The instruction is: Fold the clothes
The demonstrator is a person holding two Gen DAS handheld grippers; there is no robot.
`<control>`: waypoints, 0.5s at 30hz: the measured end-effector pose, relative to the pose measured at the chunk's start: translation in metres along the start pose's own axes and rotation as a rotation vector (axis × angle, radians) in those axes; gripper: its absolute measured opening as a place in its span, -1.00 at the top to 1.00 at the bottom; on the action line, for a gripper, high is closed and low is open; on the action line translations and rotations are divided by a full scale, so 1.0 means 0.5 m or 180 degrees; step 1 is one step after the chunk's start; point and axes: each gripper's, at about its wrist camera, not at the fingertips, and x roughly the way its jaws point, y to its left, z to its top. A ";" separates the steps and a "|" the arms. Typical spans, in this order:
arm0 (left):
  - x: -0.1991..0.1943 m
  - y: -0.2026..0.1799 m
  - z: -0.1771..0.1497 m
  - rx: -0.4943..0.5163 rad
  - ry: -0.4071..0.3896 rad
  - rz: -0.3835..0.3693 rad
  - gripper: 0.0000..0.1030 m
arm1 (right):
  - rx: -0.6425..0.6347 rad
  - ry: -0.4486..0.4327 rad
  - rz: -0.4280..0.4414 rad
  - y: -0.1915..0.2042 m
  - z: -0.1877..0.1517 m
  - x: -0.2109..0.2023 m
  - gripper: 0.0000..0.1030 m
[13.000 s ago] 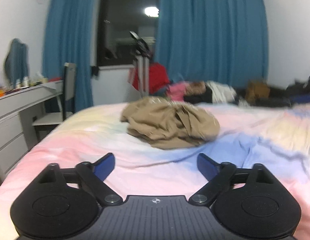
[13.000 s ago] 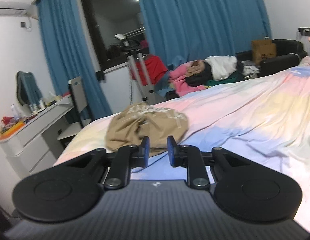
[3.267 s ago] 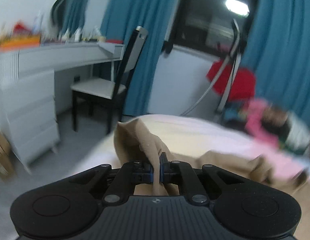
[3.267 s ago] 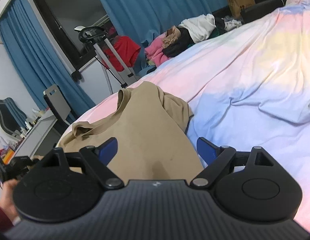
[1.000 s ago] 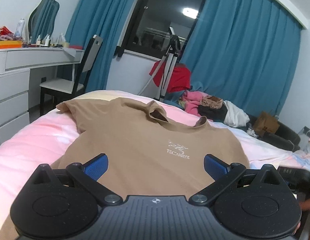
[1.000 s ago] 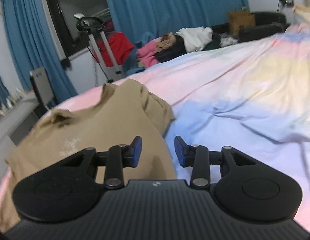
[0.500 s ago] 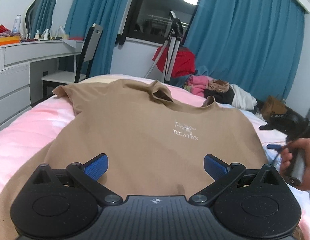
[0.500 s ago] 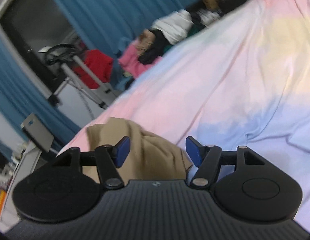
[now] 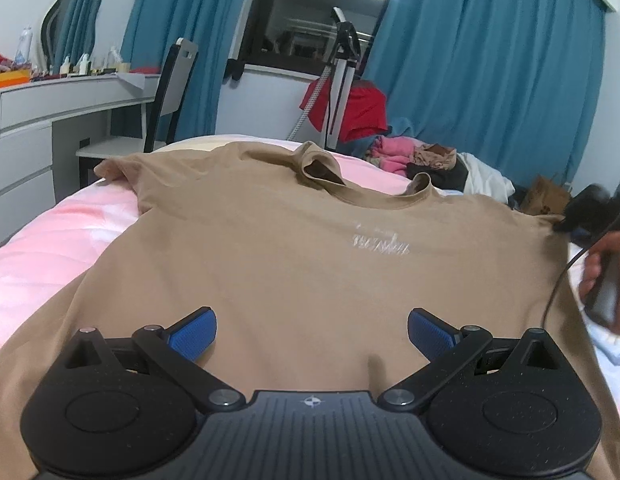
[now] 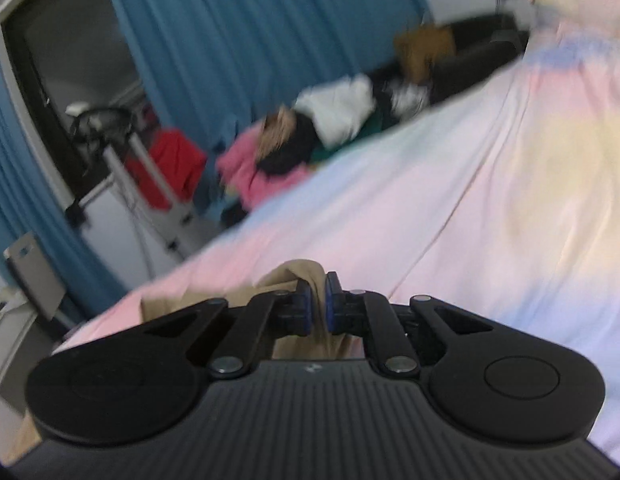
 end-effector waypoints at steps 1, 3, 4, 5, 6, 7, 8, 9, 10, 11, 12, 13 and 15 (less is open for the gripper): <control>0.001 0.000 -0.001 0.0012 -0.0002 0.0000 -0.99 | -0.0021 -0.0013 -0.0018 -0.011 0.002 -0.003 0.81; 0.002 -0.001 -0.002 0.0036 -0.0007 -0.0001 -0.99 | -0.0062 -0.0040 -0.0054 -0.032 0.007 -0.010 0.80; 0.002 -0.001 -0.003 0.0057 -0.0005 0.0001 -0.99 | -0.0083 -0.0053 -0.0072 -0.043 0.010 -0.013 0.79; 0.002 -0.001 -0.003 0.0078 -0.0003 0.0002 -0.99 | -0.0104 -0.0066 -0.0090 -0.053 0.012 -0.017 0.73; 0.003 -0.001 -0.003 0.0099 -0.0002 0.0004 -0.99 | -0.0124 -0.0079 -0.0108 -0.064 0.015 -0.020 0.73; 0.003 -0.001 -0.004 0.0121 0.0000 0.0005 -0.99 | -0.0142 -0.0115 -0.0126 -0.067 0.015 -0.019 0.73; 0.003 0.001 -0.004 0.0126 0.0000 0.0004 -0.99 | -0.0148 -0.0163 -0.0119 -0.075 0.013 -0.025 0.73; 0.002 0.003 -0.004 0.0131 0.0000 0.0003 -0.99 | -0.0152 -0.0211 -0.0103 -0.085 0.010 -0.035 0.73; 0.003 0.005 -0.004 0.0133 0.0002 0.0006 -0.99 | -0.0118 -0.0211 -0.0049 -0.100 0.009 -0.038 0.73; 0.004 0.004 -0.005 0.0135 0.0006 0.0010 -0.99 | -0.0038 -0.0161 0.0013 -0.116 0.008 -0.040 0.73; 0.003 0.006 -0.006 0.0139 0.0014 0.0013 -0.99 | 0.0087 -0.0063 0.0094 -0.134 0.005 -0.038 0.73; 0.002 0.007 -0.007 0.0143 0.0022 0.0016 -0.99 | 0.0224 0.0049 0.0183 -0.152 0.002 -0.035 0.72; 0.000 0.008 -0.009 0.0141 0.0036 0.0026 -0.99 | 0.0459 0.0207 0.0247 -0.180 -0.007 -0.024 0.58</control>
